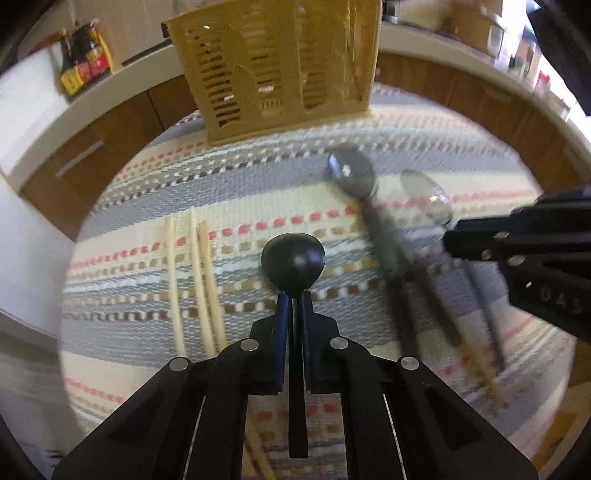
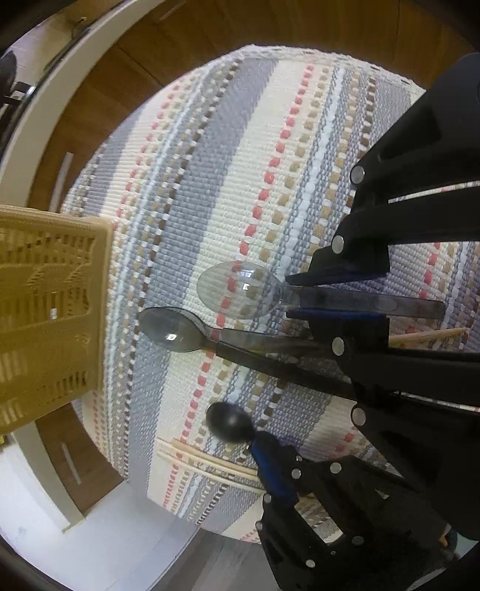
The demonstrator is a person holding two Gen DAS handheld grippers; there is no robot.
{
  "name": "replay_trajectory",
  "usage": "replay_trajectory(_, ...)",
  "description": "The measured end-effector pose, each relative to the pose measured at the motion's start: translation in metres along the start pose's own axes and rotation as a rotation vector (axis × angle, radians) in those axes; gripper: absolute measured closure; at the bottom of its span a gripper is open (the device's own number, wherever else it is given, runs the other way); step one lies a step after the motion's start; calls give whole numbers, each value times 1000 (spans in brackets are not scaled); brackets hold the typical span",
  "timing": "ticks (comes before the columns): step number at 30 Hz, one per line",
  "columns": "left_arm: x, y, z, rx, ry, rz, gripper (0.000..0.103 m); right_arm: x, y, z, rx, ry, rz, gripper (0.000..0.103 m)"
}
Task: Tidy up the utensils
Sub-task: 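Grasp the black round spoon with the left tool while the right tool grasps a clear spoon, then carry both spoons into the yellow basket and open both tools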
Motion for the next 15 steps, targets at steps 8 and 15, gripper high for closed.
replay_trajectory(8,38,3,-61,-79,214,1,98,14,8,-51,65,159,-3,93)
replay_trajectory(15,82,1,-114,-84,418,35,98,49,5,-98,122,333,3,93)
Point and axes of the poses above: each gripper's, at about its wrist camera, not at the fingertips, and z roughly the way its jaws point, y to its right, x to its top, the point moved 9 cm from there along z, roughly the way its jaws point, and after that the axes turned 8 degrees about -x, right-handed, at the moved point
